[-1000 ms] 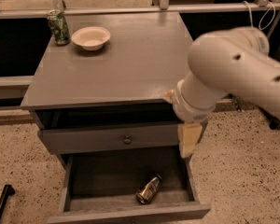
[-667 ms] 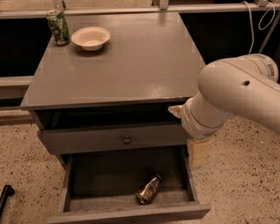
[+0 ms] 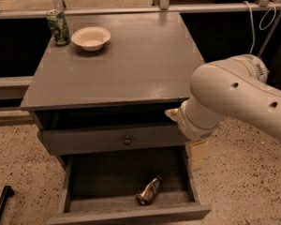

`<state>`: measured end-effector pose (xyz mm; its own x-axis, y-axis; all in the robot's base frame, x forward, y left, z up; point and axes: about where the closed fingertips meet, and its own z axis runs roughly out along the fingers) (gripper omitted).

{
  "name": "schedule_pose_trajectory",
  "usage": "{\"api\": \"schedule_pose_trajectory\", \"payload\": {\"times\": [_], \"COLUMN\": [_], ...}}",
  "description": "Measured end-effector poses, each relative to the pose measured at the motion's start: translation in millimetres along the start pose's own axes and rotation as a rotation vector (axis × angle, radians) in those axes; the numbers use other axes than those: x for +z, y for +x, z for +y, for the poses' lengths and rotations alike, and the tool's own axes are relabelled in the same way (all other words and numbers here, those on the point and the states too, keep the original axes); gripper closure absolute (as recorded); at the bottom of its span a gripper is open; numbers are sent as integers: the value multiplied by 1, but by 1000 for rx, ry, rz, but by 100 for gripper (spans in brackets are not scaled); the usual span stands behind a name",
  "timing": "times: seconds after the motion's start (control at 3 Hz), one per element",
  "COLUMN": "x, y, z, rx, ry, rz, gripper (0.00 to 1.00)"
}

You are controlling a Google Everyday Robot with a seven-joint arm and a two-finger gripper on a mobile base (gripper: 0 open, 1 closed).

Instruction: Pick orange can from middle drawer and place on counter

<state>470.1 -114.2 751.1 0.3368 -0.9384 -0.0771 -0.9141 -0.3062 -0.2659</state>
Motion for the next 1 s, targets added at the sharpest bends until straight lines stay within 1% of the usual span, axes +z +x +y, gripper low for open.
{"api": "schedule_pose_trajectory", "payload": {"times": [0.33, 0.67, 1.0], "x": [47, 40, 45], "y": [-15, -13, -14], "z": [11, 11, 11], "rx": [-151, -169, -175], "ry": [-17, -18, -38], "rz": [-74, -62, -73], "gripper": [0, 0, 0]}}
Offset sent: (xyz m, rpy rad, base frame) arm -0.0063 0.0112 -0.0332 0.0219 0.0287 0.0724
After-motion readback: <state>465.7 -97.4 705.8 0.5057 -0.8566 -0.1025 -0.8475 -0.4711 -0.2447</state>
